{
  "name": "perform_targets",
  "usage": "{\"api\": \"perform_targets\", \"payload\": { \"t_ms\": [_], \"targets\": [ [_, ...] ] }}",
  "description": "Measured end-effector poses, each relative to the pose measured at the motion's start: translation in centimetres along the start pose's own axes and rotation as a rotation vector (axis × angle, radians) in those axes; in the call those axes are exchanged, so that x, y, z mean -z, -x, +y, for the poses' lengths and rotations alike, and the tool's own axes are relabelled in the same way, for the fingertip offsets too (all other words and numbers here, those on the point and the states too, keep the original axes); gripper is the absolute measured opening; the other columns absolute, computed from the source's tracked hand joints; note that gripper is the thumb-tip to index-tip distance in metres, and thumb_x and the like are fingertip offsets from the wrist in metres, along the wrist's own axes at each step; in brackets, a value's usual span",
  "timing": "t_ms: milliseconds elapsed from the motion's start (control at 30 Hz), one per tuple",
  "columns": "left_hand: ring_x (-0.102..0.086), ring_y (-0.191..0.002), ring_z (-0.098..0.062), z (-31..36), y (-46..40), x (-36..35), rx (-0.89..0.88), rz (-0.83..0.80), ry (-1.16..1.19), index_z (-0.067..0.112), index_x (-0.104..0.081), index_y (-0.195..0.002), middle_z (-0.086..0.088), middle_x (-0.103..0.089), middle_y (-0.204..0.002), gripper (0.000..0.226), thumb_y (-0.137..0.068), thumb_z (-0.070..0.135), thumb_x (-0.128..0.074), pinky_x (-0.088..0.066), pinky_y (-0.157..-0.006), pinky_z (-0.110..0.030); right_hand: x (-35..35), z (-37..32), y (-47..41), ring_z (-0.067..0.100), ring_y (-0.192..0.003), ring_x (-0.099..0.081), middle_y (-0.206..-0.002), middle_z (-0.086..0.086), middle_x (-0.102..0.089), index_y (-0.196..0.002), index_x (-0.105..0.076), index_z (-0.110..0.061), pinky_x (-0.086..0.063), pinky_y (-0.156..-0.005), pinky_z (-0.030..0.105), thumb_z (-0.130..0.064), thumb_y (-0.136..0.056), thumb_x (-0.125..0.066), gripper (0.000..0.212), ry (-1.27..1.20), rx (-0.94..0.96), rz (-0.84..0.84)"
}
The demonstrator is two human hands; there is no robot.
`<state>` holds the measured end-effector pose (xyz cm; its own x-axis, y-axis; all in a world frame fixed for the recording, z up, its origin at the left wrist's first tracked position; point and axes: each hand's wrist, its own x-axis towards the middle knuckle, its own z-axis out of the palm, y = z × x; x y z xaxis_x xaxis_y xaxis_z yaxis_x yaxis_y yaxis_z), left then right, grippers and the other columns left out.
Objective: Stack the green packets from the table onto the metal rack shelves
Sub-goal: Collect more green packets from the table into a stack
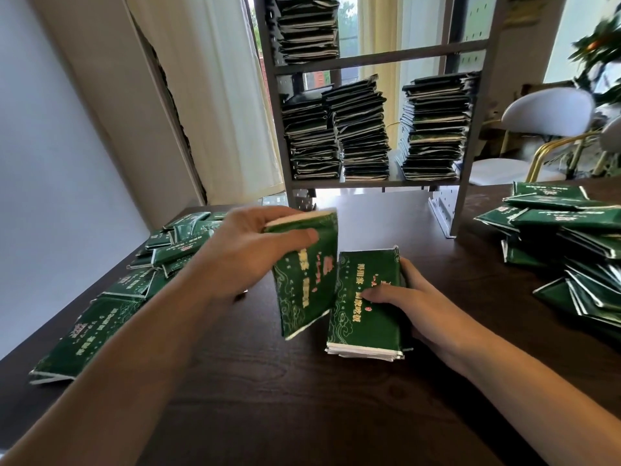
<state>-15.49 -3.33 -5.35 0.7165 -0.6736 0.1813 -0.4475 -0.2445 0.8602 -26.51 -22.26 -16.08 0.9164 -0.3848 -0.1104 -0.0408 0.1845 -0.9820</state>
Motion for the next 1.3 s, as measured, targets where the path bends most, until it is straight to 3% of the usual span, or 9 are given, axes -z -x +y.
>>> {"api": "perform_targets", "payload": {
  "t_ms": [133, 300, 467, 600, 800, 867, 1000, 1133, 1300],
  "targets": [
    [-0.072, -0.088, -0.026, -0.5, -0.5, -0.4, 0.157, -0.279, 0.249, 0.012, -0.078, -0.1, -0.018, -0.076, -0.101, 0.028, -0.073, 0.017, -0.083, -0.058, -0.079, -0.031, -0.1, -0.1, 0.2, 0.028, -0.095, -0.075, -0.109, 0.005, -0.076, -0.136, -0.05, -0.033, -0.057, -0.081, 0.038, -0.005, -0.085, -0.072, 0.063, 0.003, 0.016, -0.059],
    [-0.075, -0.084, -0.02, -1.0, -0.8, -0.7, 0.239, -0.579, 0.375, 0.005, -0.07, -0.119, -0.016, -0.076, -0.1, 0.037, -0.083, 0.013, -0.069, -0.059, -0.069, -0.024, -0.1, -0.1, 0.2, 0.032, -0.099, -0.074, -0.111, 0.009, -0.076, -0.138, -0.049, -0.033, -0.056, -0.093, 0.049, -0.004, -0.087, -0.07, 0.063, 0.016, 0.042, -0.084],
    [-0.074, -0.091, -0.016, -2.1, -1.8, -3.7, 0.138, -0.259, 0.08, 0.019, -0.074, -0.109, -0.003, -0.078, -0.097, 0.021, -0.089, 0.014, -0.074, -0.057, -0.084, -0.028, -0.3, -0.3, 0.5, 0.027, -0.1, -0.074, -0.11, 0.004, -0.076, -0.133, -0.053, -0.04, -0.053, -0.096, 0.048, -0.012, -0.085, -0.072, 0.058, 0.03, 0.061, -0.112],
    [-0.074, -0.091, -0.013, -3.0, -2.0, -4.7, 0.088, -0.159, 0.029, 0.025, -0.073, -0.106, 0.003, -0.077, -0.096, 0.017, -0.09, 0.018, -0.074, -0.059, -0.088, -0.032, -0.3, 0.0, 0.0, 0.027, -0.104, -0.073, -0.111, 0.004, -0.076, -0.131, -0.054, -0.043, -0.048, -0.104, 0.055, -0.024, -0.084, -0.072, 0.054, -0.001, 0.02, -0.12],
    [-0.069, -0.08, 0.002, -4.1, -1.9, -5.6, 0.025, 0.078, 0.072, 0.032, -0.07, -0.096, 0.012, -0.072, -0.091, 0.017, -0.091, 0.016, -0.071, -0.054, -0.07, -0.012, -0.4, 0.2, -0.3, 0.024, -0.11, -0.071, -0.118, -0.001, -0.074, -0.131, -0.059, -0.038, -0.049, -0.104, 0.053, -0.043, -0.094, -0.058, 0.038, -0.097, -0.01, -0.085],
    [-0.069, -0.082, 0.0, -4.2, -1.9, -5.7, 0.005, 0.12, 0.055, 0.032, -0.071, -0.096, 0.013, -0.072, -0.09, 0.017, -0.092, 0.016, -0.071, -0.056, -0.073, -0.016, -0.5, 0.1, -0.2, 0.024, -0.111, -0.07, -0.12, -0.001, -0.073, -0.132, -0.059, -0.035, -0.049, -0.104, 0.051, -0.054, -0.09, -0.058, 0.046, -0.115, -0.007, -0.101],
    [-0.069, -0.091, -0.005, -4.6, -1.8, -6.5, 0.007, 0.152, -0.041, 0.037, -0.068, -0.107, 0.015, -0.071, -0.099, 0.02, -0.091, 0.025, -0.071, -0.059, -0.086, -0.036, -0.5, 0.1, 0.1, 0.026, -0.1, -0.074, -0.111, 0.003, -0.076, -0.135, -0.051, -0.032, -0.056, -0.094, 0.046, -0.023, -0.085, -0.076, 0.057, -0.045, 0.011, -0.113],
    [-0.068, -0.102, -0.011, -5.2, -1.5, -7.0, 0.194, 0.116, 0.132, 0.036, -0.045, -0.138, 0.01, -0.064, -0.116, 0.062, -0.084, 0.04, -0.077, -0.057, -0.092, -0.037, -0.3, 0.0, -0.1, 0.027, -0.097, -0.075, -0.107, 0.005, -0.077, -0.132, -0.054, -0.028, -0.058, -0.088, 0.043, -0.008, -0.09, -0.069, 0.05, -0.085, 0.026, -0.058],
    [-0.073, -0.102, -0.015, -6.5, 0.1, -8.6, 0.218, -0.086, 0.472, 0.019, -0.067, -0.121, 0.001, -0.077, -0.109, 0.046, -0.079, 0.039, -0.068, -0.056, -0.089, -0.029, -0.6, -0.6, 0.3, 0.028, -0.096, -0.075, -0.106, 0.005, -0.077, -0.131, -0.054, -0.028, -0.06, -0.079, 0.039, 0.004, -0.089, -0.063, 0.054, -0.098, 0.149, 0.014]
  ]
}}
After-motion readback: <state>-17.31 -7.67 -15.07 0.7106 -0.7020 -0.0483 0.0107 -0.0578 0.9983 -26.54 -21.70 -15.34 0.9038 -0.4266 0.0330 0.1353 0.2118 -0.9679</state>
